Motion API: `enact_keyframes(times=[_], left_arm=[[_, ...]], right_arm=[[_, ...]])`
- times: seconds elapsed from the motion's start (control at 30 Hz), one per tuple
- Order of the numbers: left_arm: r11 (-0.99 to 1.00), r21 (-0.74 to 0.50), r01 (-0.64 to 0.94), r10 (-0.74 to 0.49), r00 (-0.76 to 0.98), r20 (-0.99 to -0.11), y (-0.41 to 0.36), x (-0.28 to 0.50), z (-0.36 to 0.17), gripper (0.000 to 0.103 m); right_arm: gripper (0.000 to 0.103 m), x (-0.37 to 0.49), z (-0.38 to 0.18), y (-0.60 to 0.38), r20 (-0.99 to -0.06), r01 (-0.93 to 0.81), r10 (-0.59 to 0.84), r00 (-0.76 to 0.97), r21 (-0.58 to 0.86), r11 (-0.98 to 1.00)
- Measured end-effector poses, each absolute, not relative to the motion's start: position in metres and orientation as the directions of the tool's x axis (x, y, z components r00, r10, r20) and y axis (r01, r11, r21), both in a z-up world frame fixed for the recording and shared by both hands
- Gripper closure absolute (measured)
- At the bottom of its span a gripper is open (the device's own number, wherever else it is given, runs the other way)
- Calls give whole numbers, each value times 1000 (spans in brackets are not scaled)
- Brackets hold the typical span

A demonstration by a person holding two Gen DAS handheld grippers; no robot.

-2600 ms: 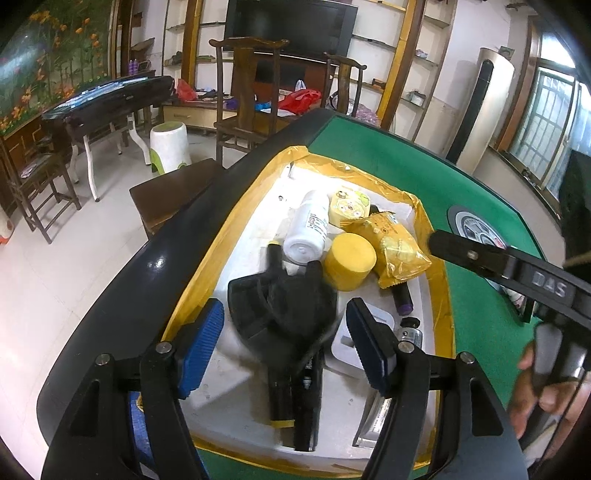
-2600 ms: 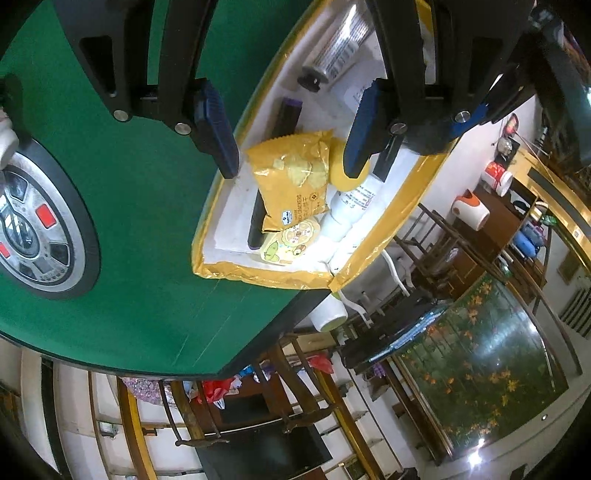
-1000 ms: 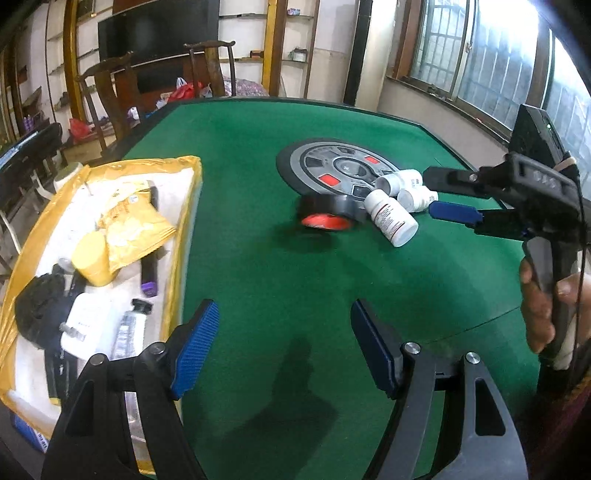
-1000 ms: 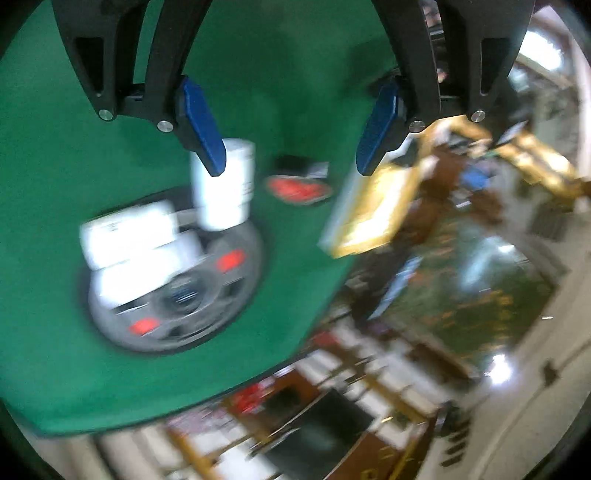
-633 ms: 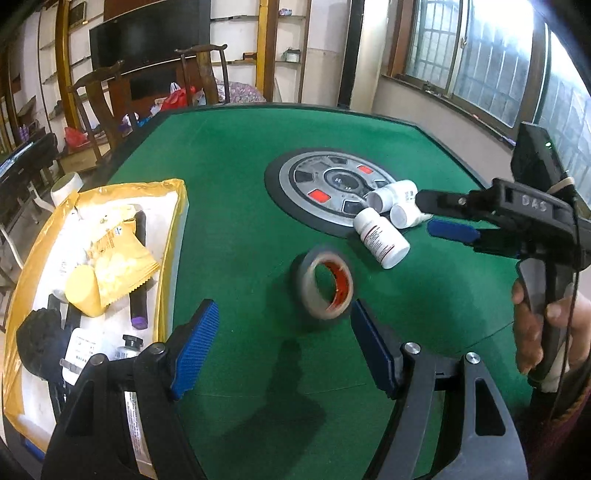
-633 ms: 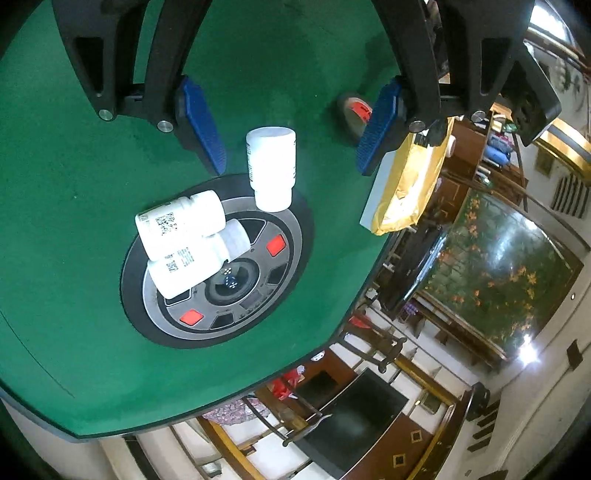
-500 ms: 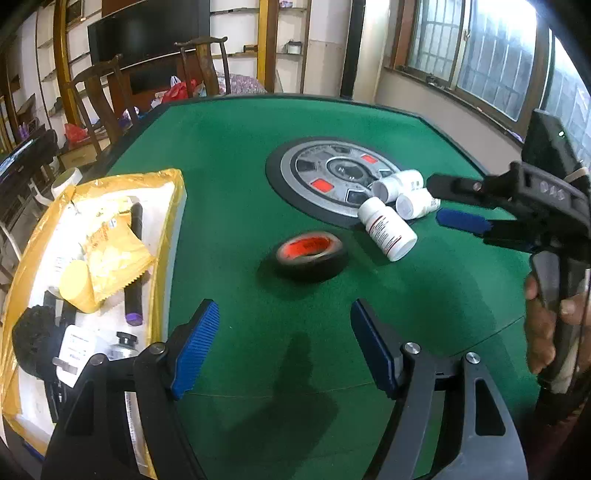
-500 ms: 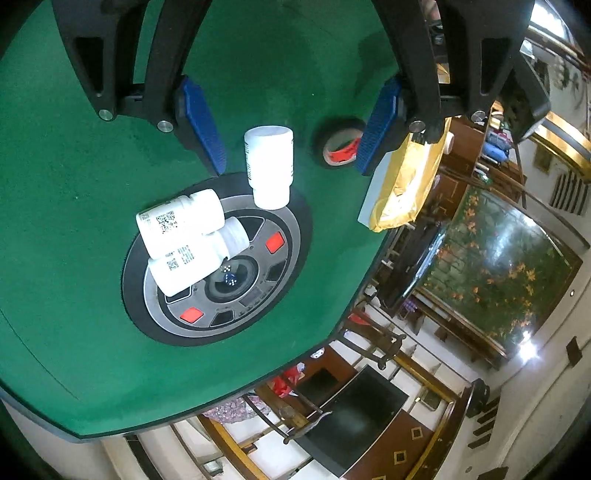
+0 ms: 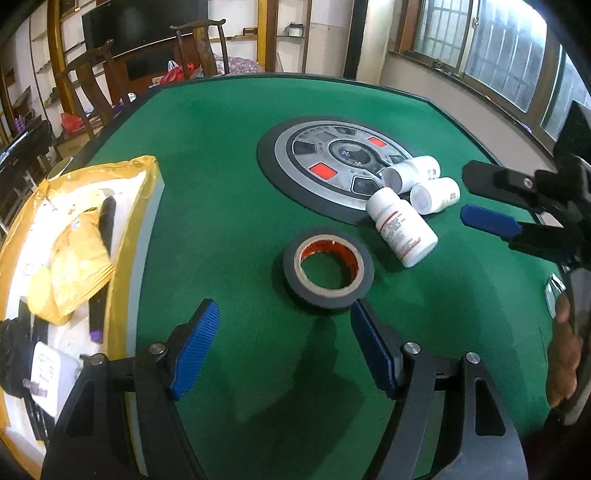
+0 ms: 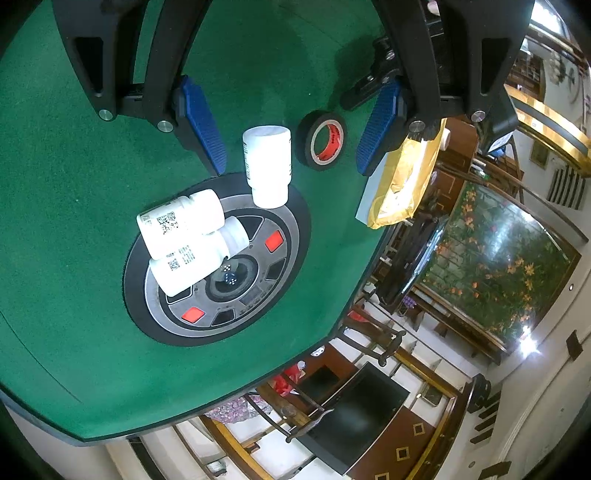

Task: Organize rigid objects
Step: 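Grasp the black tape roll with the left gripper while the right gripper grasps a white pill bottle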

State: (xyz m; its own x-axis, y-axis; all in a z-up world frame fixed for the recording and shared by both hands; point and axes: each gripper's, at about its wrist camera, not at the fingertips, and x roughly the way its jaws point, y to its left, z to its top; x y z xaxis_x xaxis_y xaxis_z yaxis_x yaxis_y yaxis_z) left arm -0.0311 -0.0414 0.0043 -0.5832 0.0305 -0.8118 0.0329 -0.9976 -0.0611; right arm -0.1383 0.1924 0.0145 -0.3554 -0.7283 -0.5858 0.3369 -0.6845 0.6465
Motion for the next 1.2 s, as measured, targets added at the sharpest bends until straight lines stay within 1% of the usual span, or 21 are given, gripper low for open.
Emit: enact_keyframes(times=[0.53,0.7,0.77,0.8,0.9,0.97,1.0,1.1,1.17,1.2], left_arm=[[-998,-63,-15,61,-557,-828,-22,-62,-7,29],[-999,-44,-26,51,-592,-805,-22,-60,-9,28],[-999,-40,-34,52,-599,-799,-23,-58,-8,34],[-998,-42,-37,56,-605,-794,-23,-56,-7,42],[-1000,3,-19,9,-618,-786,-27,-54,-6,42],[-1000,-4,-9,9,-618,-786,-33,-52,-6,42],[-1000,-14,4,9,-616,-787,-38,-53,-6,41],[-999,-37,18,19,-615,-789,-43,-53,-7,41],[-999,-28,21,9,-618,-786,-42,-53,-7,41],[-1000,-22,21,4,-620,-785,-41,-53,-7,41]], right_arm=[[35,-138,15,191,-591,335,-727,-350,646,-686],[35,-137,16,190,-596,341,-721,-353,635,-693],[35,-136,16,187,-602,359,-719,-347,623,-695],[35,-134,16,184,-609,371,-713,-348,608,-701],[35,-131,14,177,-636,394,-684,-357,561,-728],[35,-129,12,171,-656,402,-664,-360,533,-744],[36,-129,11,169,-664,409,-656,-360,520,-750],[43,-129,8,159,-686,421,-632,-362,484,-767],[45,-133,5,153,-706,418,-609,-362,461,-783],[48,-135,5,148,-718,418,-594,-363,444,-792]])
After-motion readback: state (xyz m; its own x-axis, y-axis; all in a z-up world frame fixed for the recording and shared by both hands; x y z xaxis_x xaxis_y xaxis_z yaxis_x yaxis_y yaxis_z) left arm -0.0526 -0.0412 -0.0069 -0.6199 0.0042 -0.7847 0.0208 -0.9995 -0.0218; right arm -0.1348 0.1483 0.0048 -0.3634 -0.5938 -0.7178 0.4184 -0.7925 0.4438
